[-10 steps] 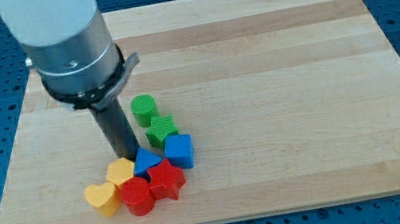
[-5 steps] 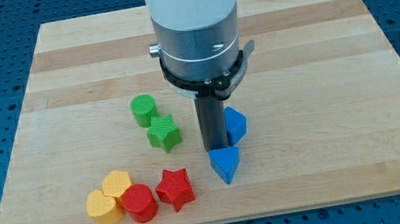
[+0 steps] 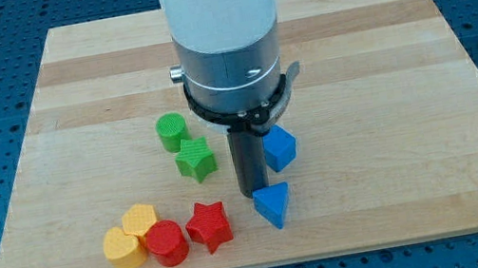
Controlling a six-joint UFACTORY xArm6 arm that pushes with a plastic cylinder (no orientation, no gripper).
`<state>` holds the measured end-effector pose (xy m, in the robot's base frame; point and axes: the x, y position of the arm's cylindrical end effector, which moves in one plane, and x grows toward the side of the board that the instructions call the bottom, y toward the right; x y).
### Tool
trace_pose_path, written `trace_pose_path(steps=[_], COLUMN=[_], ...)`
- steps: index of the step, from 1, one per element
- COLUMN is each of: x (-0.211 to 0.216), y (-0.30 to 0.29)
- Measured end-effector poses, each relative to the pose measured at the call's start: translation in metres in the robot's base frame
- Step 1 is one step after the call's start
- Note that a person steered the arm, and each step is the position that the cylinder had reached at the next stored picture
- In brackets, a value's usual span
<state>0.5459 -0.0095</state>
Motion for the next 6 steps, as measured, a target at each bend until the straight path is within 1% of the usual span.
trace_pose_path(steps=[3,4,5,6], x=[0.042,0.042,0.07,0.073], y=[-0.003,0.004,0.004,0.01])
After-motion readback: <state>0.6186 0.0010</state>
